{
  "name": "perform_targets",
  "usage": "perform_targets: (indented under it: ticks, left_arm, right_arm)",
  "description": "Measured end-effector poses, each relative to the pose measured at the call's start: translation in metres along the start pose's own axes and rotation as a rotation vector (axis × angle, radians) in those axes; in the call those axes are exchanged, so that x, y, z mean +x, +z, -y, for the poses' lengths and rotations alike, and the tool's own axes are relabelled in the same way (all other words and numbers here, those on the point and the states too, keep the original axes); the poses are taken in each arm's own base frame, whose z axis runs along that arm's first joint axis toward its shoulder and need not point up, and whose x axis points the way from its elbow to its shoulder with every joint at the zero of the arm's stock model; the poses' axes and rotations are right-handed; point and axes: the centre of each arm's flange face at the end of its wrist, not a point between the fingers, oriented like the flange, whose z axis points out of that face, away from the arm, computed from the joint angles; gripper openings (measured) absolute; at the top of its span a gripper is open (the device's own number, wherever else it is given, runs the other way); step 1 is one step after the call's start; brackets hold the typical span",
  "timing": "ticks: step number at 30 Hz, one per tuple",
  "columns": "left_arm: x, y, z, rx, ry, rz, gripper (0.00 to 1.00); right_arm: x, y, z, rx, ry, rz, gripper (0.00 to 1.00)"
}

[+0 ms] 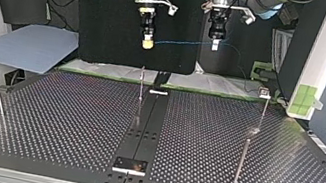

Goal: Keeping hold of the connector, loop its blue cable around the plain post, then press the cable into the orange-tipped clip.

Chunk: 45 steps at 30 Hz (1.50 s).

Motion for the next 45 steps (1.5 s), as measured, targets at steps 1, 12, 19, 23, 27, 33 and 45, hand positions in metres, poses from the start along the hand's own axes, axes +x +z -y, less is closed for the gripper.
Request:
perform_targets:
  ticks: [1, 12, 19, 23, 27, 33, 45]
  left_arm:
    - [0.000, 0.000, 0.000, 0.000, 0.000, 0.000, 0.00]
    - [0.000, 0.000, 0.000, 0.000, 0.000, 0.000, 0.00]
    - [0.000, 0.000, 0.000, 0.000, 0.000, 0.000, 0.00]
    - [0.001, -0.001, 0.000, 0.002, 0.003, -0.004, 0.00]
    - [0.012, -0.009, -0.002, 0.016, 0.023, -0.034, 0.00]
    - [0.036, -0.016, -0.007, 0.018, 0.060, -0.090, 0.00]
    - [0.050, -0.021, -0.011, 0.016, 0.082, -0.124, 0.00]
  right_arm:
    - [0.000, 0.000, 0.000, 0.000, 0.000, 0.000, 0.02]
    - [0.000, 0.000, 0.000, 0.000, 0.000, 0.000, 0.02]
    - [0.000, 0.000, 0.000, 0.000, 0.000, 0.000, 0.02]
    - [0.000, 0.000, 0.000, 0.000, 0.000, 0.000, 0.02]
    - [0.000, 0.000, 0.000, -0.001, 0.000, -0.001, 0.02]
    - [0.000, 0.000, 0.000, -0.002, 0.000, -0.001, 0.02]
    - [0.000, 0.000, 0.000, -0.002, 0.000, -0.001, 0.02]
